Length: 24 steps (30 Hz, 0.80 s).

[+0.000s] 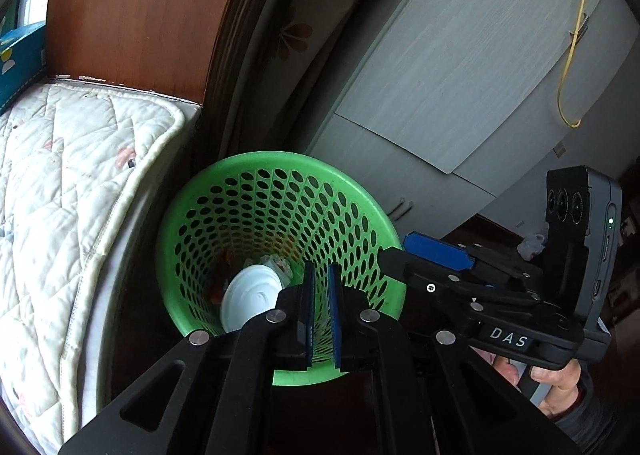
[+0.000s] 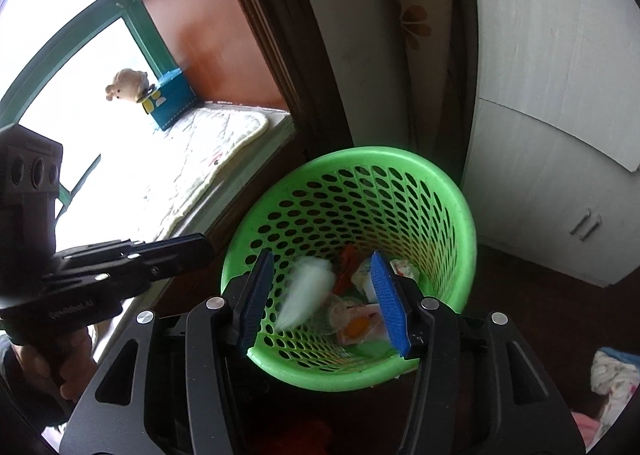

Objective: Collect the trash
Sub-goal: 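Carry the white lid and orange peel to the wastebasket and release them, then move both open tools back over the mattress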

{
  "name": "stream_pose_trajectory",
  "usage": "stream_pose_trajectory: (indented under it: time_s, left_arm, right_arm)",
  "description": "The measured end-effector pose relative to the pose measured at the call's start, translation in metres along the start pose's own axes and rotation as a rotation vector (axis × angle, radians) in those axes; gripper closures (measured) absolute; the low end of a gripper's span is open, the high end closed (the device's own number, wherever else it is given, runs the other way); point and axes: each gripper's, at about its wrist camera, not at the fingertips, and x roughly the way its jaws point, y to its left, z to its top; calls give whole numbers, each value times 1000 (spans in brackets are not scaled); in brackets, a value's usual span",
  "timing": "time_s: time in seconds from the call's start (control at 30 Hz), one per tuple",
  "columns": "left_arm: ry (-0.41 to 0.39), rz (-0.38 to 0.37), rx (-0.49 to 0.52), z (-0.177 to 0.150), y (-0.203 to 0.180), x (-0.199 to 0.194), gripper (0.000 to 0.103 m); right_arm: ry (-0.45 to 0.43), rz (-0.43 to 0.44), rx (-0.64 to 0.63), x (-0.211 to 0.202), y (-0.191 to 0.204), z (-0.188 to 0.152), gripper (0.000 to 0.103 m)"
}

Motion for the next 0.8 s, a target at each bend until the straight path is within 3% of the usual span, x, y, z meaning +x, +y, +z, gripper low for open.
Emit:
stream_pose_trajectory:
  time_s: [0.17,0.5,0.8]
  left_arm:
    - [-15,20,-6,-2,-1,-6,68]
    - [-102,160,-54,-11,34,-65,44]
    - [-192,379,-144,-30,104,-142,28]
  right_arm:
    - [1,5,-1,-2,2,-1,49]
    - [2,37,-56,3,30,3,38]
    - [17,111,-150,21,93,16,31]
